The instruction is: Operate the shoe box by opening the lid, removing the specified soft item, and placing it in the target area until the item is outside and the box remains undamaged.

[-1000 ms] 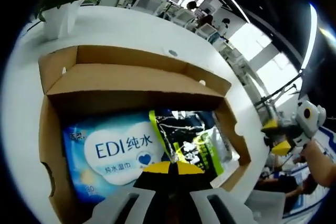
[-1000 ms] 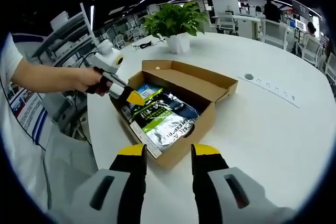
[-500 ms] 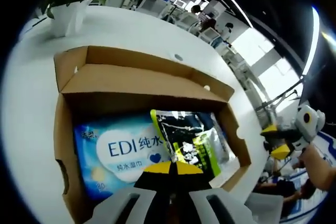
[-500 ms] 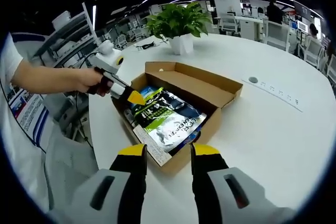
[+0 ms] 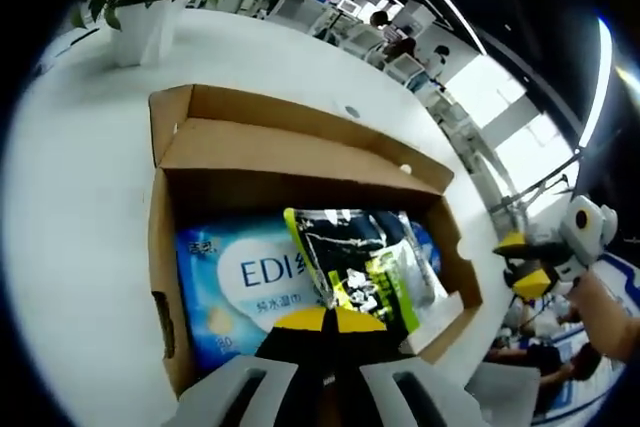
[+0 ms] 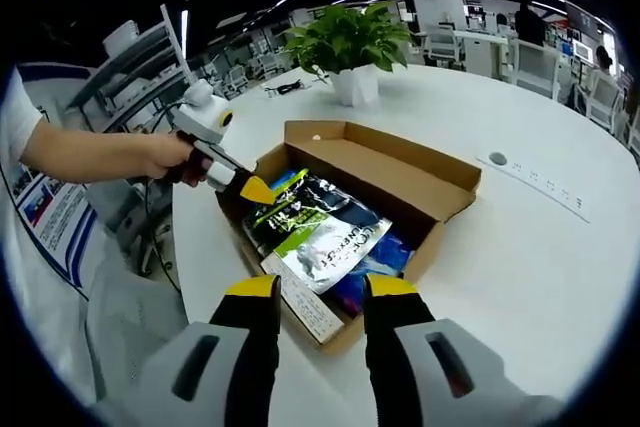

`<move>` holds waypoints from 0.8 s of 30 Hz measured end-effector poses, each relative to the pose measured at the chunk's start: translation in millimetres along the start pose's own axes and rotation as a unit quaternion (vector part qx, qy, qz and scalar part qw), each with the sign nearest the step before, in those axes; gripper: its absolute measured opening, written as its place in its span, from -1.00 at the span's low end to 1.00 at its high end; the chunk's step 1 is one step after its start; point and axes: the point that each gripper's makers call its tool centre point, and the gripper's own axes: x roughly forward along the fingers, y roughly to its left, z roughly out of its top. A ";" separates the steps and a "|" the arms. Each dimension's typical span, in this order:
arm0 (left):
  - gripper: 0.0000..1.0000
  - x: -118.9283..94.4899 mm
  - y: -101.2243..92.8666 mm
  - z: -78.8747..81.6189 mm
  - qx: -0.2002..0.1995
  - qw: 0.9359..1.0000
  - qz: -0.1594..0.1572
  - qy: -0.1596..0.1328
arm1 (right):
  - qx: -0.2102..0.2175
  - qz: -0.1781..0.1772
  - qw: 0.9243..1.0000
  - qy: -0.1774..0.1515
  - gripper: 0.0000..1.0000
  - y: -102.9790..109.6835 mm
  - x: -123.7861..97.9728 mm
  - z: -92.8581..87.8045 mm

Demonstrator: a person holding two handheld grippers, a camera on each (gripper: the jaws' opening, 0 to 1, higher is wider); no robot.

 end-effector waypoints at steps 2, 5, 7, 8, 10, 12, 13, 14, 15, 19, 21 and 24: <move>-1.00 -0.9 0.3 -0.6 0.000 1.000 0.000 0.000 | 0.002 0.002 1.000 0.000 -0.40 3.3 1.5 -0.4; -1.00 -2.3 7.6 0.9 -0.001 1.000 -0.001 0.003 | 0.005 0.002 1.000 0.001 -0.41 3.7 4.7 0.0; -1.00 -3.0 12.3 1.6 -0.002 1.000 -0.002 0.004 | 0.008 0.003 1.000 0.000 -0.42 4.0 6.8 1.1; -1.00 -3.2 13.5 1.4 -0.002 1.000 -0.001 0.006 | 0.013 0.005 1.000 -0.002 -0.42 2.0 9.3 2.2; -1.00 -4.1 14.8 0.8 -0.002 1.000 -0.002 0.007 | 0.020 0.006 1.000 -0.003 -0.43 0.7 13.0 3.1; -1.00 -4.7 15.3 0.1 -0.001 1.000 -0.002 0.009 | 0.025 0.006 1.000 -0.004 -0.44 1.3 15.2 3.3; -1.00 -5.0 16.3 0.2 -0.001 1.000 -0.002 0.009 | 0.028 0.007 1.000 -0.004 -0.44 1.9 17.2 3.4; -1.00 -5.3 16.9 0.2 -0.001 1.000 -0.002 0.010 | 0.032 0.009 0.999 -0.005 -0.45 0.3 20.6 4.1; -1.00 -5.7 17.7 -0.2 0.000 1.000 -0.002 0.011 | 0.032 0.009 0.999 -0.005 -0.45 0.4 22.6 4.2; -1.00 -6.2 20.2 -2.3 0.006 1.000 0.001 0.016 | 0.042 0.012 0.999 -0.001 -0.46 1.0 33.4 1.5; -1.00 -5.1 23.3 -2.5 0.008 1.000 0.001 0.018 | 0.059 0.021 0.998 -0.005 -0.46 3.0 39.7 1.1; -1.00 -4.3 23.5 -4.4 0.011 1.000 0.001 0.021 | 0.065 0.021 0.998 -0.002 -0.46 1.6 48.1 -1.0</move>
